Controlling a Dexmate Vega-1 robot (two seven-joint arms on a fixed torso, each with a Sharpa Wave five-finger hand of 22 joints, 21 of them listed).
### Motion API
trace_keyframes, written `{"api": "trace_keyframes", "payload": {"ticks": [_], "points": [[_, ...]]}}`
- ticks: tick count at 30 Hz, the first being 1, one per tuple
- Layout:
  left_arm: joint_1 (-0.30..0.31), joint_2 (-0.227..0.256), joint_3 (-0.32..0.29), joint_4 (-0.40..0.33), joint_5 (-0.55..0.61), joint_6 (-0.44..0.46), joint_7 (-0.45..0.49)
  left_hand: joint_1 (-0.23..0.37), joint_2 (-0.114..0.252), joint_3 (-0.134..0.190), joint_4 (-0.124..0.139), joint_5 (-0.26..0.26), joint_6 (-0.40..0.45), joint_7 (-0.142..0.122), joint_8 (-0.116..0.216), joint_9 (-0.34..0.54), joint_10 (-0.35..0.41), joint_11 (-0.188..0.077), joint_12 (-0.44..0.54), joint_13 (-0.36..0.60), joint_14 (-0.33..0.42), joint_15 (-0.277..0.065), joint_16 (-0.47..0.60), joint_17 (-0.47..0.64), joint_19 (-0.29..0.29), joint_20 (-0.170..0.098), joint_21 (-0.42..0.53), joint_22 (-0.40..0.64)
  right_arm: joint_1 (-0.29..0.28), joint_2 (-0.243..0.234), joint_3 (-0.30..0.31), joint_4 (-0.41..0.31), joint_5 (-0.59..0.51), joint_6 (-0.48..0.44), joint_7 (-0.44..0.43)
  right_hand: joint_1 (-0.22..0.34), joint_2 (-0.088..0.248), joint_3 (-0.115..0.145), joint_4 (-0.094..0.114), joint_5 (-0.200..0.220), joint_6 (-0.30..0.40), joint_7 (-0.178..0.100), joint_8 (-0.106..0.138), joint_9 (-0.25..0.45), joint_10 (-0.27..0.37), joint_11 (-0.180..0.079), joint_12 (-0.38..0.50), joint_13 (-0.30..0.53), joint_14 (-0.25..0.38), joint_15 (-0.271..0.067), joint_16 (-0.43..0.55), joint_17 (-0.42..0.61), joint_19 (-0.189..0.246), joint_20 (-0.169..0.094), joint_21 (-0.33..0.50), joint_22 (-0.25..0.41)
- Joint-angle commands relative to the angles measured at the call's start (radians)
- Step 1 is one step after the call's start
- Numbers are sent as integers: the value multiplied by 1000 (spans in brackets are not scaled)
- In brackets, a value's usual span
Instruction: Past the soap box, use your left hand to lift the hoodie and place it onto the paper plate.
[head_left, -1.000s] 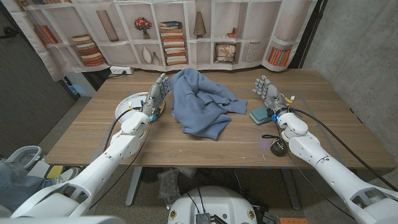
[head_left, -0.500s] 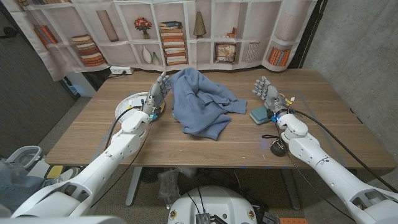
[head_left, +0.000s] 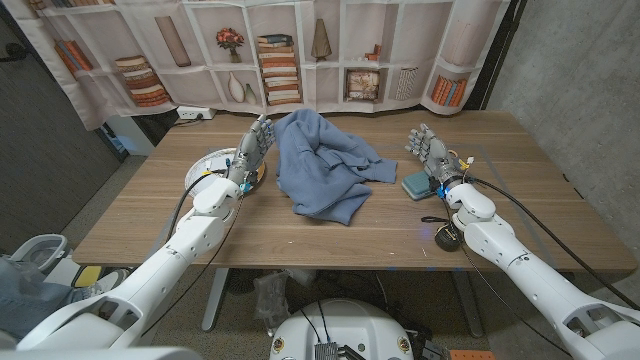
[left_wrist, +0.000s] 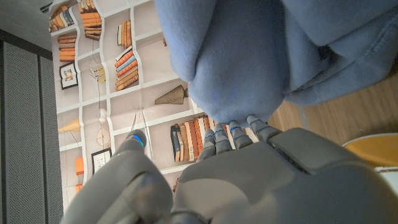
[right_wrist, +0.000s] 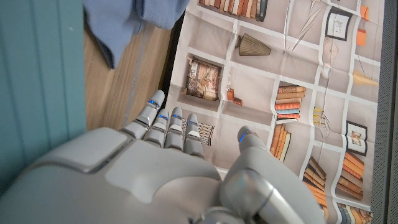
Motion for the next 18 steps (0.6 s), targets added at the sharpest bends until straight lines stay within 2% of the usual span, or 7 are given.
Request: {"api": "trace_keyframes", "payload": {"ticks": [1,9,15,18], "points": [[4,18,-3,-27,-2,7,-13,10,1,6,-4,2,5,7,-1,2,2,0,4,4,0,2,4,3,-6,-50,4,5,0,3,-7,2,-7,0,2,7,0,0,-4,6,8,0,4,0,8,0,5,5,9,-4,5,1,7,-3,-3,2],[7,41,-9,-67,4,18,-8,11,3,5,-4,1,8,7,-1,3,6,-1,4,4,4,4,4,3,-5,-48,4,5,4,8,-11,14,-9,8,12,6,1,0,-5,6,9,0,4,0,9,1,5,5,11,-3,5,0,8,-3,-6,2],[11,59,-15,-102,-1,36,-9,12,4,4,-5,0,9,8,-1,3,9,0,4,4,8,5,5,3,-3,-46,5,5,32,23,-14,62,-10,46,50,7,1,0,-6,6,8,1,4,0,10,0,5,5,11,-2,4,0,9,-3,-9,2],[14,70,-16,-124,8,40,-1,13,5,4,-5,0,11,8,-1,3,10,1,5,4,10,6,5,3,-2,-44,5,5,36,17,-12,62,-13,51,56,7,2,-1,-6,6,8,0,3,0,10,0,4,5,11,-2,4,-1,9,-3,-10,2]]}}
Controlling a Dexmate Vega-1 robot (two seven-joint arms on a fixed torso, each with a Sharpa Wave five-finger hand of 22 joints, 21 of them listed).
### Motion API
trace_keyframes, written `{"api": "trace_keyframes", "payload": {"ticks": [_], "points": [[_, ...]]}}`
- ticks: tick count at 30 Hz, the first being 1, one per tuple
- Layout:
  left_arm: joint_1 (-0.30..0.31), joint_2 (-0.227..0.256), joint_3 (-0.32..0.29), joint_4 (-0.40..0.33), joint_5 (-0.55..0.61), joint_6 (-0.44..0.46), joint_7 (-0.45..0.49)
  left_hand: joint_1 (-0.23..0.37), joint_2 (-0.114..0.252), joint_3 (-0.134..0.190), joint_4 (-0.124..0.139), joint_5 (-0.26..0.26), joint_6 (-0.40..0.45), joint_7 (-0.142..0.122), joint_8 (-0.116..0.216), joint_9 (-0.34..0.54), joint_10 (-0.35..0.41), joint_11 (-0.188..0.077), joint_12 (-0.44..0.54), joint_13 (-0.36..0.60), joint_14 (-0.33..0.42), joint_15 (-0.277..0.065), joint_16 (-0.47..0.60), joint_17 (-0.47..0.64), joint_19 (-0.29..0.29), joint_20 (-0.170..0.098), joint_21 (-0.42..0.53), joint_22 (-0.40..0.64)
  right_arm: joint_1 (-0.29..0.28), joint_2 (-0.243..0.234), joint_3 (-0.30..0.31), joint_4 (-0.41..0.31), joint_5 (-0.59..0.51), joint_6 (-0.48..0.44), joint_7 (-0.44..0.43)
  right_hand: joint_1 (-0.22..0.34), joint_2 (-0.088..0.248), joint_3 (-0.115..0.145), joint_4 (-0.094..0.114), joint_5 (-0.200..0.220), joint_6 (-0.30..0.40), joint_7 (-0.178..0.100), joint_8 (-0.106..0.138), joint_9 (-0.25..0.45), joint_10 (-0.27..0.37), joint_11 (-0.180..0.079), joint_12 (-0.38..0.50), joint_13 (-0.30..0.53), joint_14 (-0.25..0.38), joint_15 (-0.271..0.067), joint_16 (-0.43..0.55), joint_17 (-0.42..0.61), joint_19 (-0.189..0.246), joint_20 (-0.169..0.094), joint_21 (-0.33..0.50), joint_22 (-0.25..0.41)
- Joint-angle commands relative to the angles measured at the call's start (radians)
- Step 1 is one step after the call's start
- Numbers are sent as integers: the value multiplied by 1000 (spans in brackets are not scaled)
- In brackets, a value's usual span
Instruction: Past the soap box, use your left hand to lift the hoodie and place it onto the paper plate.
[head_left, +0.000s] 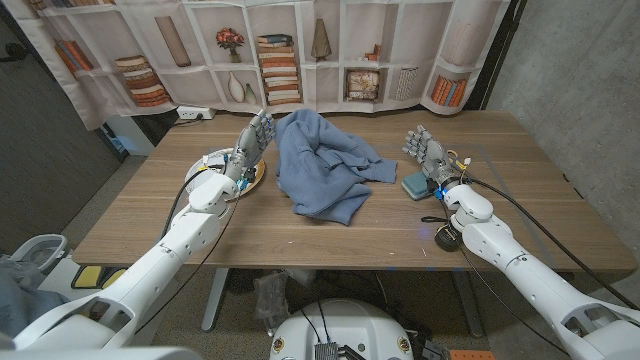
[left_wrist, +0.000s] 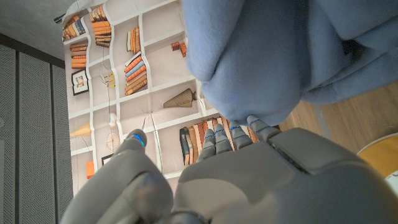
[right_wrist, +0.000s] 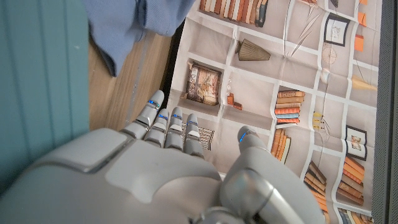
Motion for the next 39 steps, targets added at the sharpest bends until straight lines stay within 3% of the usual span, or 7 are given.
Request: {"api": "trace_keyframes", "payload": {"ticks": [1,10,24,30,39], "points": [[7,35,-8,-64,9,26,8,9,1,4,-5,0,7,4,-1,3,10,-1,5,4,7,4,5,3,-2,-44,5,5,29,9,-3,46,-6,37,36,7,2,2,-3,6,8,1,3,-1,10,0,4,5,12,-2,4,-1,8,-4,-7,2],[15,44,-12,-96,28,11,23,10,2,3,-5,-2,12,5,-1,3,16,1,5,4,12,4,6,3,0,-42,5,5,9,-27,7,-11,-18,30,25,6,2,1,-4,5,8,1,3,-1,10,-1,3,5,12,-1,2,-2,9,-4,-11,2],[25,29,-22,-77,16,-39,3,12,4,0,-6,-4,22,6,0,3,23,2,6,4,22,5,8,3,2,-41,5,5,-36,-70,26,-99,-34,26,-10,6,1,0,-6,5,9,2,3,-1,12,3,2,5,13,-2,1,-3,12,-4,-17,2],[24,44,-24,-97,38,-45,10,13,4,-1,-6,-5,25,7,0,3,25,2,6,4,25,3,8,3,5,-44,6,5,-58,-93,38,-138,-40,22,-27,5,0,-2,-6,5,9,2,3,-2,13,4,2,5,13,-2,0,-4,13,-3,-20,2],[-6,45,-17,-93,73,-45,26,15,4,-5,-8,-7,49,9,5,3,48,11,11,4,45,7,12,3,29,-45,14,5,-88,-118,68,-179,-35,21,-53,4,-1,-3,-7,5,8,2,2,-2,14,2,1,5,13,-1,-1,-4,14,-3,-24,2]]}}
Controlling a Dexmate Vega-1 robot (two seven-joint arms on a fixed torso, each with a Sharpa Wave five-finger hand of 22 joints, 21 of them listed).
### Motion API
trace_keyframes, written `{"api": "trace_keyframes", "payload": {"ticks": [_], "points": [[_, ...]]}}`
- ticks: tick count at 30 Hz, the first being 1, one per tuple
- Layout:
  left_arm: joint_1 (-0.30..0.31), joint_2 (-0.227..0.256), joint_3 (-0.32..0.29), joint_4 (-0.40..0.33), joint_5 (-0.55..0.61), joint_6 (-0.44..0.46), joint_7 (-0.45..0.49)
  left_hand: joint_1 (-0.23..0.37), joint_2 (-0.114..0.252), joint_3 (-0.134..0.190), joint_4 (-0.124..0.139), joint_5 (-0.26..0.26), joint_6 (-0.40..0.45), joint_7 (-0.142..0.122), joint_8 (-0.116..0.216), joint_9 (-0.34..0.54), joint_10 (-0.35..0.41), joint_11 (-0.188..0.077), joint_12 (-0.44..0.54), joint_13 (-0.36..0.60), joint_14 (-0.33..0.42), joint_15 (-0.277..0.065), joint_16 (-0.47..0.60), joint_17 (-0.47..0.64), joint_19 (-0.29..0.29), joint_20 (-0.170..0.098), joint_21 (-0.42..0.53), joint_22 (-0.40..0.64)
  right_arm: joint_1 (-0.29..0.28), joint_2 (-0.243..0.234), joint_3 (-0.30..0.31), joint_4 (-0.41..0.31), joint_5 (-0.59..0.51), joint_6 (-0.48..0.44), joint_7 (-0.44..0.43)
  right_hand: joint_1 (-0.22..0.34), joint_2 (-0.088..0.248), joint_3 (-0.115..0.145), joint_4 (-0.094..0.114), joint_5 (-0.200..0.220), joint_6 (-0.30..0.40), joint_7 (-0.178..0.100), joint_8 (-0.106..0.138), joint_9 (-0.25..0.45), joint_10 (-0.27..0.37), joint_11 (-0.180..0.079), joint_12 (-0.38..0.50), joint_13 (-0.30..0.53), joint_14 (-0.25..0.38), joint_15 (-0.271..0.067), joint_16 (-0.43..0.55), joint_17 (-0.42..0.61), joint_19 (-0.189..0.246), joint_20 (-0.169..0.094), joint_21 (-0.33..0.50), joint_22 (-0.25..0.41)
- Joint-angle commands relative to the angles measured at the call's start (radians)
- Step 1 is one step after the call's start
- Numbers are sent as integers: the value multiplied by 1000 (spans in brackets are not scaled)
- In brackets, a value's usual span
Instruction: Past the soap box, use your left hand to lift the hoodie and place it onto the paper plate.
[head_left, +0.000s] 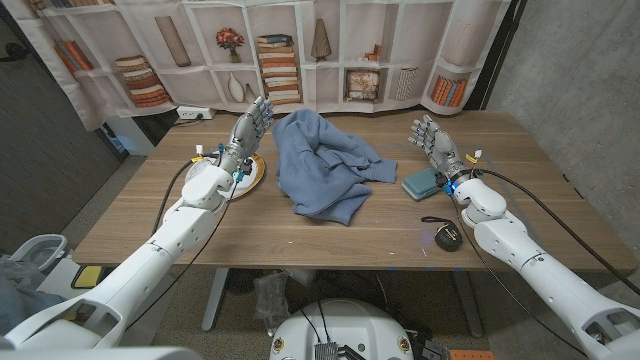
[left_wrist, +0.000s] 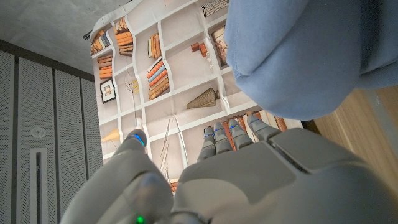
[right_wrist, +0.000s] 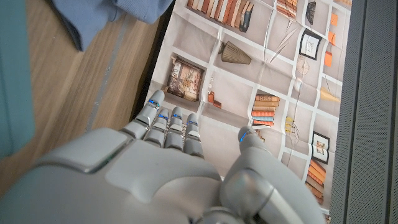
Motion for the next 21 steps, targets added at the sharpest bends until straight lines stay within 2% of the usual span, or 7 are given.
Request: {"api": "trace_keyframes", "payload": {"ticks": [1,8,21], "points": [[-33,1,5,6,35,-12,10,10,-1,0,-4,-1,17,1,5,3,14,1,7,4,13,0,5,3,14,-45,8,5,-44,-37,36,-68,0,-8,-42,4,-1,0,-3,5,8,2,2,3,11,-2,1,5,8,4,0,1,9,3,-3,2],[-62,-7,17,36,48,-23,-7,11,-1,-3,-4,-2,23,3,5,3,22,-3,7,4,23,-3,6,3,20,-33,9,6,-59,-46,48,-84,-5,-5,-58,3,-1,-1,-3,5,8,2,2,3,12,1,1,6,9,4,-1,0,10,3,-6,3],[-101,-4,36,71,123,-69,-2,13,-1,-6,-6,-4,32,7,4,3,30,2,7,4,34,-4,6,3,24,-33,9,6,-81,-52,63,-119,-11,-20,-98,3,0,-2,-4,5,9,2,2,3,13,0,0,6,10,4,-1,0,13,3,-10,3]]}}
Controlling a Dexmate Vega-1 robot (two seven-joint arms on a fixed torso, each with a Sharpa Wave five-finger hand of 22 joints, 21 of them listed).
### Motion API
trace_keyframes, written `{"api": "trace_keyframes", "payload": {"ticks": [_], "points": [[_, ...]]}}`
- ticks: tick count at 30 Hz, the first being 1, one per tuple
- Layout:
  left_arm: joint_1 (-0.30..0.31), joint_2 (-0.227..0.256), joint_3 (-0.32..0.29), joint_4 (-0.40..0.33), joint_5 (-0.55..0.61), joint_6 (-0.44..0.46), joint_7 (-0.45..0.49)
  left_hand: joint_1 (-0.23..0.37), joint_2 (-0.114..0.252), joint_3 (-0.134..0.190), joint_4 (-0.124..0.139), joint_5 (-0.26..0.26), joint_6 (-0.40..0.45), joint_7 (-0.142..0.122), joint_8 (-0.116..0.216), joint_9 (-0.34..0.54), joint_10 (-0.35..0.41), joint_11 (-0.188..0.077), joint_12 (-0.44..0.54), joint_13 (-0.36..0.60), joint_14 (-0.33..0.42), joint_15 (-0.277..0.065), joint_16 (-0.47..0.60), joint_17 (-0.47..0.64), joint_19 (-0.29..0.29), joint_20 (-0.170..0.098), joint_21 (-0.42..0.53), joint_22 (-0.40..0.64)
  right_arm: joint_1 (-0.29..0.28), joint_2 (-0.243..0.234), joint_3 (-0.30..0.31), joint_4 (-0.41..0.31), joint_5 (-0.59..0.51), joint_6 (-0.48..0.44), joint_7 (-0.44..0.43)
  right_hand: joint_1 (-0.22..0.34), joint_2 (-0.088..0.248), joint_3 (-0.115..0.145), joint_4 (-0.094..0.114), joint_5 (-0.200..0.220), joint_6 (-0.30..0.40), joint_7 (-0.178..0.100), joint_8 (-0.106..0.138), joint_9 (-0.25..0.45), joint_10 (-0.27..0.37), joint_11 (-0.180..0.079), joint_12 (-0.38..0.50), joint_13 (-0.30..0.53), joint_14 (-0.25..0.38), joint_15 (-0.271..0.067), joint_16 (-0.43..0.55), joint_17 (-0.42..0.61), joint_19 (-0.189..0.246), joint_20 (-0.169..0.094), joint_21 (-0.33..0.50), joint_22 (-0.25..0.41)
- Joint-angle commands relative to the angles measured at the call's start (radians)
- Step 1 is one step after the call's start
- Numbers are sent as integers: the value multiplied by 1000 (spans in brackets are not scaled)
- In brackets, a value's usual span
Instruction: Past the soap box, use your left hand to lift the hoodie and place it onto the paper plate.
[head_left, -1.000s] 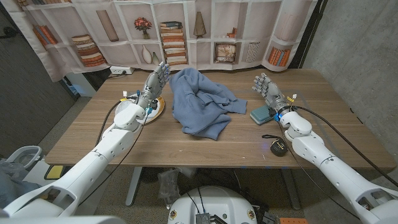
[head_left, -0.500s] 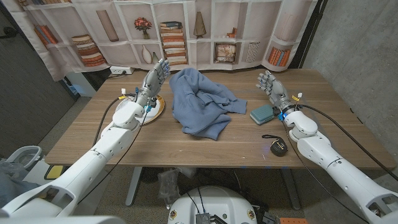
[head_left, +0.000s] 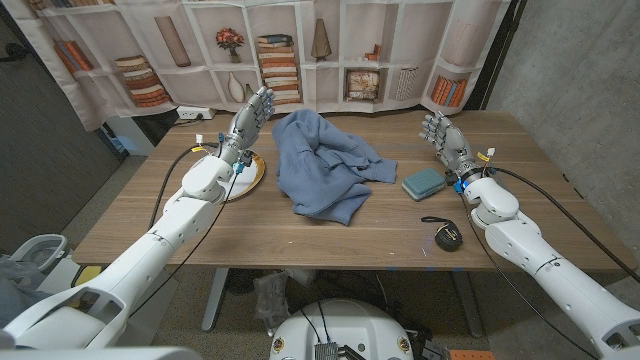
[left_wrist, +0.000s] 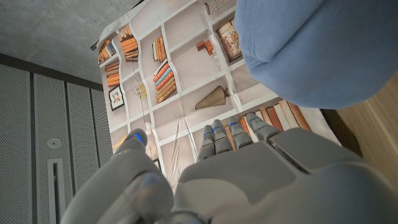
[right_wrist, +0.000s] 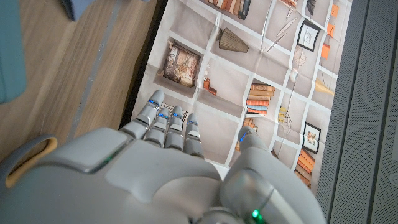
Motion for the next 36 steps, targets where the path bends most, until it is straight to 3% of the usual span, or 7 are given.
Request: {"api": "trace_keyframes", "payload": {"ticks": [1,7,29,36], "points": [[-40,-4,19,41,77,-59,-8,13,-1,-2,-1,-3,11,3,5,3,5,-2,4,4,11,-2,3,4,11,-35,6,6,-35,-15,23,-49,-10,-10,-42,3,0,-2,-4,5,9,2,2,2,8,-6,0,6,7,1,-1,0,7,-2,-4,3],[-48,-9,24,63,106,-103,-8,16,-2,-3,-3,-3,20,3,6,3,11,-6,4,4,16,-3,3,3,13,-35,6,6,-52,-14,30,-66,-7,-19,-61,2,1,-2,-4,5,10,3,2,2,9,-4,0,6,7,-1,-2,-1,8,-2,-7,3],[3,46,-1,-16,165,-103,51,25,-3,-6,-10,-1,29,-2,5,3,24,-8,4,4,27,-9,1,3,19,-33,4,5,-52,-4,25,-63,-3,-22,-56,3,1,-4,-7,5,11,1,2,2,12,-4,-1,6,9,-1,-3,-2,12,-1,-16,3],[7,72,1,-54,246,-78,103,28,-4,-7,-11,-1,31,-2,4,3,24,-8,2,4,28,-11,0,3,19,-31,4,5,-52,3,23,-57,-11,-7,-59,3,1,-4,-8,5,12,-3,3,2,15,-4,0,6,11,-1,-3,-2,14,-2,-19,3]]}}
